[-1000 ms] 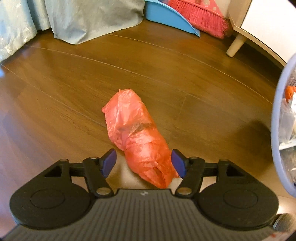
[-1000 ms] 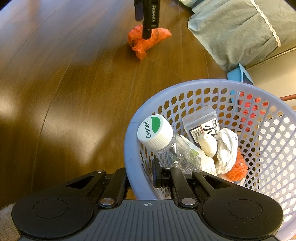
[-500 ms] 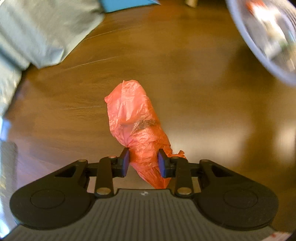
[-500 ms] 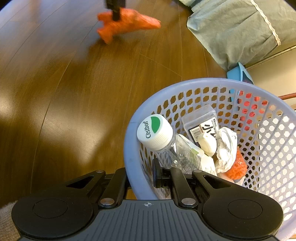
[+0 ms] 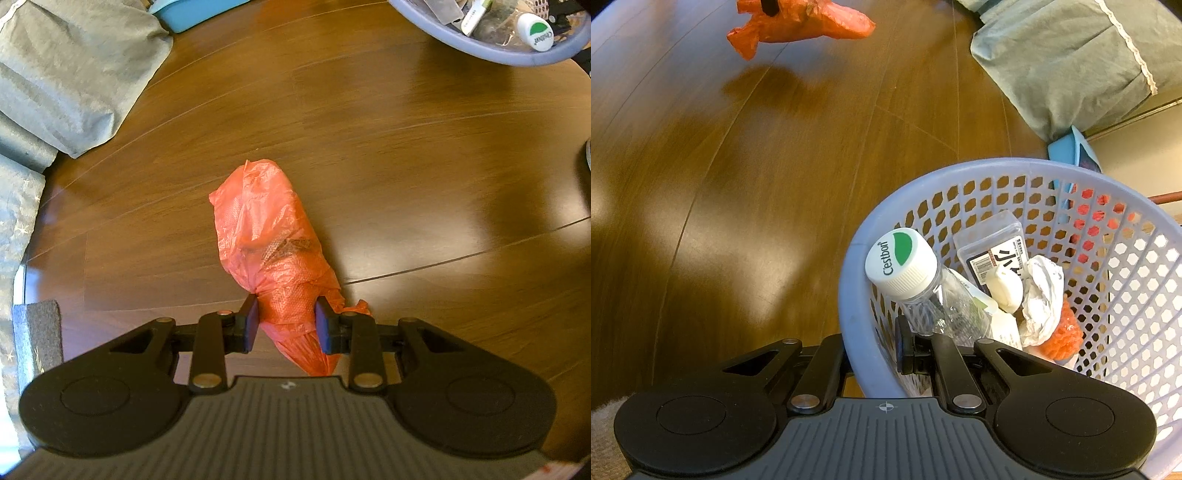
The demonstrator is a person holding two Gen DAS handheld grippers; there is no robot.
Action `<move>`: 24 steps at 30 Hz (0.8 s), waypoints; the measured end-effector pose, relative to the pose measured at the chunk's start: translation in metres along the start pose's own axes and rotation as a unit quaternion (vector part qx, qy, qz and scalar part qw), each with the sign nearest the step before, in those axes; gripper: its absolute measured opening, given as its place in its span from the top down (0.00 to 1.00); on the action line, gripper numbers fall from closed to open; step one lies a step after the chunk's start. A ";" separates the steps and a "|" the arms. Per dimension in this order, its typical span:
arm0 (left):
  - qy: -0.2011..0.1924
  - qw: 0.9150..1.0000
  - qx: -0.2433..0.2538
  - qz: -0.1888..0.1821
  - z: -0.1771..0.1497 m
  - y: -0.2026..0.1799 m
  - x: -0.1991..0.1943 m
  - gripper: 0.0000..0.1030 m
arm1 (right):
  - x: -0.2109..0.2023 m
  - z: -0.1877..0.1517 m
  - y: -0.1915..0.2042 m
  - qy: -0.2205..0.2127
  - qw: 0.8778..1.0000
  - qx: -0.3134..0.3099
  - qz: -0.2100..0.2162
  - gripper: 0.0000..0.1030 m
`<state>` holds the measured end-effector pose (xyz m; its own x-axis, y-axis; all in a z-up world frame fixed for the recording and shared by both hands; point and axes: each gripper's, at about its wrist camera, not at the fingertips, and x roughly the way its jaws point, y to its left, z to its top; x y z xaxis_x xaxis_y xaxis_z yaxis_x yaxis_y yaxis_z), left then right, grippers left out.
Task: Collect trash
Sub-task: 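Lift the orange bag with the left tool while the right tool raises the basket toward it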
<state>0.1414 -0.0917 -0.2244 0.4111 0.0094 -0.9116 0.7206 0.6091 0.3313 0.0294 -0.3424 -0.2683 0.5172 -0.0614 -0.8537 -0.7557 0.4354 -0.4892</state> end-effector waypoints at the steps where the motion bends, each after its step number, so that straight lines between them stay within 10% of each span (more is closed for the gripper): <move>1: -0.001 1.000 -0.001 0.000 0.001 0.000 0.000 0.74 | 0.000 0.001 0.000 0.000 1.000 0.000 0.000 0.96; 24: -0.015 1.000 -0.006 0.002 0.007 0.006 -0.016 0.74 | -0.002 0.017 -0.001 -0.025 1.000 -0.018 0.001 0.99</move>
<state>0.1434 -0.0937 -0.2059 0.4303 -0.0114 -0.9026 0.7127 0.6180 0.3319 0.0360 -0.3275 -0.2633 0.5346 -0.0161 -0.8449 -0.7700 0.4026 -0.4949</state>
